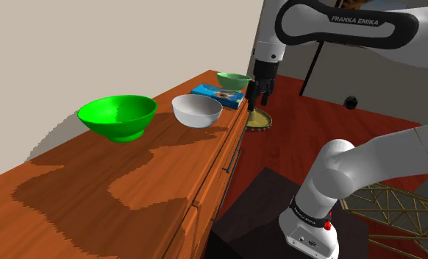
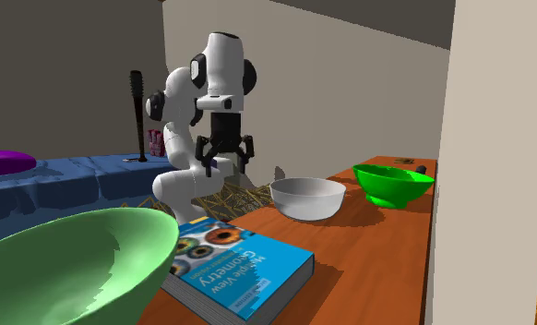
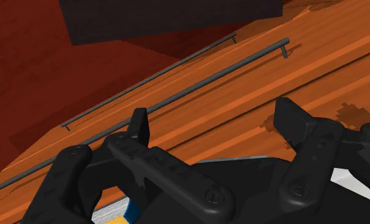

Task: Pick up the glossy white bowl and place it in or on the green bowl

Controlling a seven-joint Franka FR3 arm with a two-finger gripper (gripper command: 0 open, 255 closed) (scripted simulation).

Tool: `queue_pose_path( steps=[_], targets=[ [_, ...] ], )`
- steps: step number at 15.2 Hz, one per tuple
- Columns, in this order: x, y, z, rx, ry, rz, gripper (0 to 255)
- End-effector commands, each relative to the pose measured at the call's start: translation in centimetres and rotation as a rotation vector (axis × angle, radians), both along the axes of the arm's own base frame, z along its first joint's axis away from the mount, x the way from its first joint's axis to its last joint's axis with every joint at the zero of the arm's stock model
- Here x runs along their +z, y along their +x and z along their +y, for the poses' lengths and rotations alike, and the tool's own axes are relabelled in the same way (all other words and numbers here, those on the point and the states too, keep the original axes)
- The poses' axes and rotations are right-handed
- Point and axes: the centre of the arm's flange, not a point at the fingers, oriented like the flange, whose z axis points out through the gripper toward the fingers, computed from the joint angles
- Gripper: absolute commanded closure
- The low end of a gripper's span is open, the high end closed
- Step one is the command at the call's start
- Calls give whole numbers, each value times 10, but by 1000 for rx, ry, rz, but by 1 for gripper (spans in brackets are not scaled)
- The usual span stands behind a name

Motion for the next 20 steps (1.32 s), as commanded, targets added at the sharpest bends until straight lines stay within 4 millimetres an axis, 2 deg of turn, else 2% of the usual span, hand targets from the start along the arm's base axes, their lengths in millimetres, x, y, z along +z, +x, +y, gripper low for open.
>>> queue_pose_path(
  steps=[1, 13, 14, 20],
  targets=[
    [0, 0, 0, 0, 0, 0, 0],
    [-6, 129, 20, -64, 193, -133, 0],
    [-6, 130, 20, -65, 195, -134, 0],
    [-37, 132, 26, -65, 195, -134, 0]
  ],
)
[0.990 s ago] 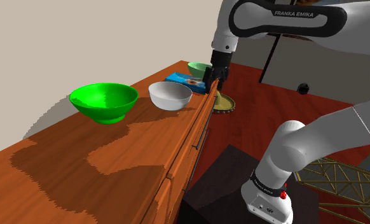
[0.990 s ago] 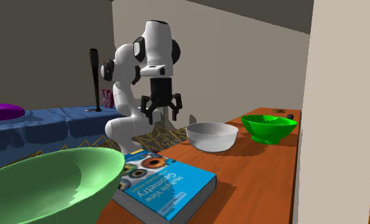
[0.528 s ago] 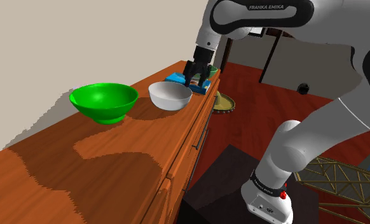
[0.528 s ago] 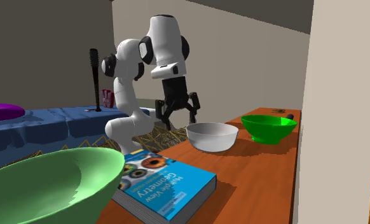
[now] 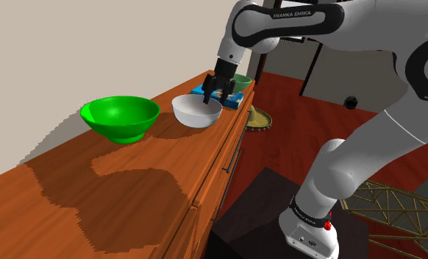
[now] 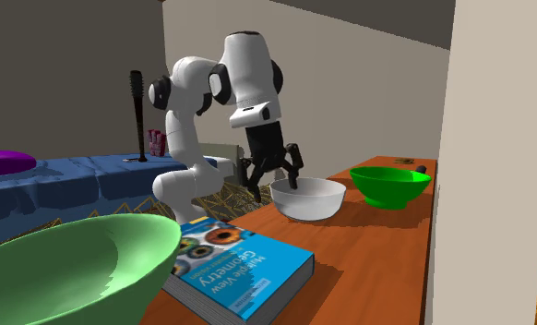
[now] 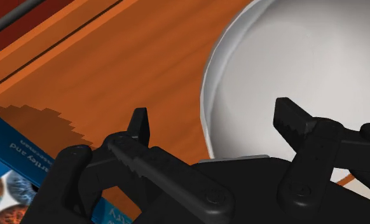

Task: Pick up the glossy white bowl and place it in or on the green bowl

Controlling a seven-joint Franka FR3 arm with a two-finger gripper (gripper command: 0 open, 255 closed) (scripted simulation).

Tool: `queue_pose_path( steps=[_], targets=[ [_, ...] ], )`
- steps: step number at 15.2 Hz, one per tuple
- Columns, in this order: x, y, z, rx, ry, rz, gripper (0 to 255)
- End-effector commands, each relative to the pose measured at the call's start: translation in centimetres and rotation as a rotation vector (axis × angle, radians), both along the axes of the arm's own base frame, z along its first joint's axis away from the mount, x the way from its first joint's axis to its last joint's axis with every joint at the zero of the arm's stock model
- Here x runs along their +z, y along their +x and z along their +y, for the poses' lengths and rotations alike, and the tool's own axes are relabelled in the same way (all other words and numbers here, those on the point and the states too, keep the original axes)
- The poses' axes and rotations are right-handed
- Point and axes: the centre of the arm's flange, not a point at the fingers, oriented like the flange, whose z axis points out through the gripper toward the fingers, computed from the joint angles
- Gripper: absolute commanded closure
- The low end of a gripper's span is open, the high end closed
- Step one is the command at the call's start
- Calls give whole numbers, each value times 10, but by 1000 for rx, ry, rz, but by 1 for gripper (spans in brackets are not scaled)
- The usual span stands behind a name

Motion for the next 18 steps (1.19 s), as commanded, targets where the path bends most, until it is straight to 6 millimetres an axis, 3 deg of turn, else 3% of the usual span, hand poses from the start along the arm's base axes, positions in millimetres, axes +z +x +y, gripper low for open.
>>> queue_pose_path(
  steps=[1, 9, 10, 18],
  targets=[
    [-15, 0, 3, 0, 0, 0, 0],
    [-15, 0, 3, 0, 0, 0, 0],
    [-15, 0, 3, 0, 0, 0, 255],
    [-15, 0, 3, 0, 0, 0, 255]
  ],
)
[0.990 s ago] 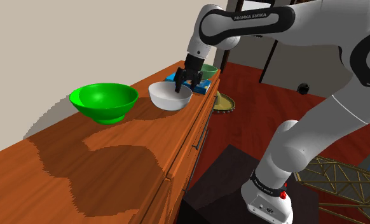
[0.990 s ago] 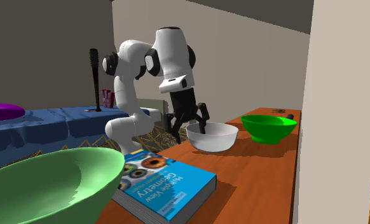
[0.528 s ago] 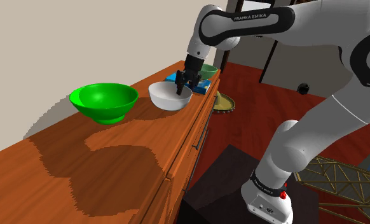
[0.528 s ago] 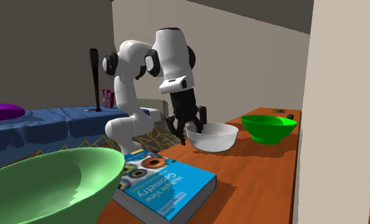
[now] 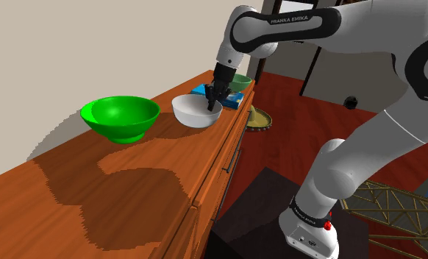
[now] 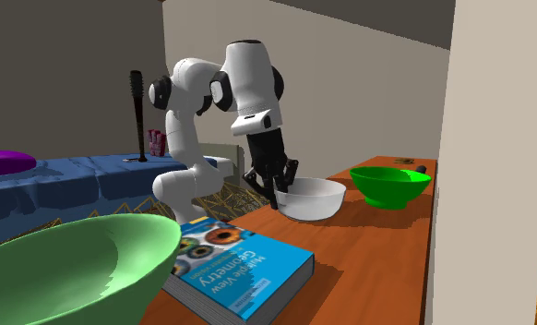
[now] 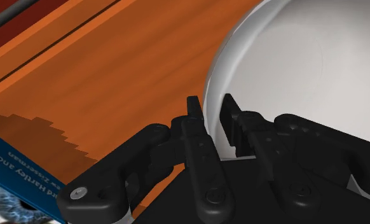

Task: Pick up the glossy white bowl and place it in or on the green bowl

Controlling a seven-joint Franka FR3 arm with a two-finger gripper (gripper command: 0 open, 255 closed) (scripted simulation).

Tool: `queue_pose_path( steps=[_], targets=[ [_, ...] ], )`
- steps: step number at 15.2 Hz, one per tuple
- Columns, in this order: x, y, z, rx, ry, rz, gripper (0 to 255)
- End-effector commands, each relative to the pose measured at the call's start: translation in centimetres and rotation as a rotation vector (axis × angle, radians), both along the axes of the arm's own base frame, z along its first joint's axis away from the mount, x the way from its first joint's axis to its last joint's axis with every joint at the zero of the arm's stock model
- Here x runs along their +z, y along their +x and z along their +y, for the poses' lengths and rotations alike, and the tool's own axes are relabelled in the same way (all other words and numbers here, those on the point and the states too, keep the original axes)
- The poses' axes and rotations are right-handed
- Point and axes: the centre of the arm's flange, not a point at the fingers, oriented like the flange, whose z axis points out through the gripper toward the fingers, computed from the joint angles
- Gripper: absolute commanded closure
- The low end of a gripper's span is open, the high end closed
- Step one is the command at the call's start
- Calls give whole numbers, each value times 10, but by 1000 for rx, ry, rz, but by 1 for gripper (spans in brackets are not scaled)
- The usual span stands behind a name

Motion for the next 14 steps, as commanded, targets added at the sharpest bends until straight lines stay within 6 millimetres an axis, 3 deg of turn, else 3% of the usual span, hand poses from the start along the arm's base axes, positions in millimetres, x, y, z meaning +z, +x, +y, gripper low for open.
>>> queue_pose_path(
  steps=[1, 14],
  targets=[
    [0, 0, 0, 0, 0, 0, 255],
    [68, 0, 0, 0, 0, 0, 255]
  ],
)
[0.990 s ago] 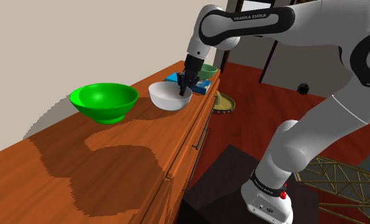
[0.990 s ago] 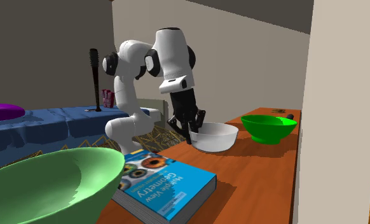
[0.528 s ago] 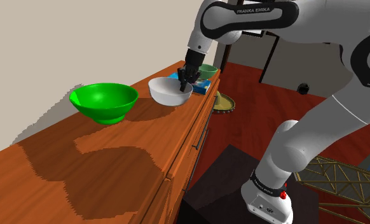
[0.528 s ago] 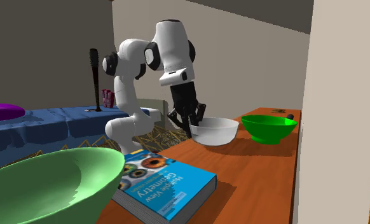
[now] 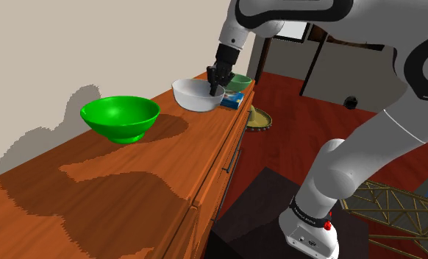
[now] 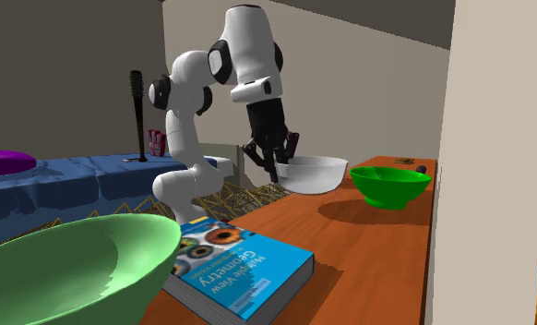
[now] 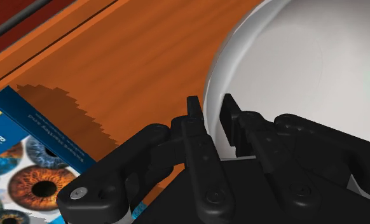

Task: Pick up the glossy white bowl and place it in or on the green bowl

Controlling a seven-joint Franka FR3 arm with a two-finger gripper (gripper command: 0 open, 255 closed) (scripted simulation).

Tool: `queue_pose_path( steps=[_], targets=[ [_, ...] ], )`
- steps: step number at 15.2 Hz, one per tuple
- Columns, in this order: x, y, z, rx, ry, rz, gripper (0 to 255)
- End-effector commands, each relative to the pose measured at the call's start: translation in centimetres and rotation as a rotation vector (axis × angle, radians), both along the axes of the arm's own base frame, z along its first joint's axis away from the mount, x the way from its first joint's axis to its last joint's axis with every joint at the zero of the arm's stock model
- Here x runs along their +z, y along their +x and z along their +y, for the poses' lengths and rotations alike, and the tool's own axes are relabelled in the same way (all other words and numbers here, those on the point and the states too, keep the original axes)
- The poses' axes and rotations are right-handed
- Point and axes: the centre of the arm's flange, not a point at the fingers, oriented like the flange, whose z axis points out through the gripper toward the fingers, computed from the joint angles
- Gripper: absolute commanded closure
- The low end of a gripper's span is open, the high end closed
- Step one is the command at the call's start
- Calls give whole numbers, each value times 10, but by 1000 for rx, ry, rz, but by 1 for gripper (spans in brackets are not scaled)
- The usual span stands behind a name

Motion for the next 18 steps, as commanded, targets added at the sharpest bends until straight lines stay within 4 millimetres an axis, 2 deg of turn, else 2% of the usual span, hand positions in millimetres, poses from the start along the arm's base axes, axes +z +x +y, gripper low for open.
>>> queue_pose_path(
  steps=[1, 18],
  targets=[
    [12, -1, 0, 0, 0, 0, 255],
    [101, -1, 0, 0, 0, 0, 255]
  ],
)
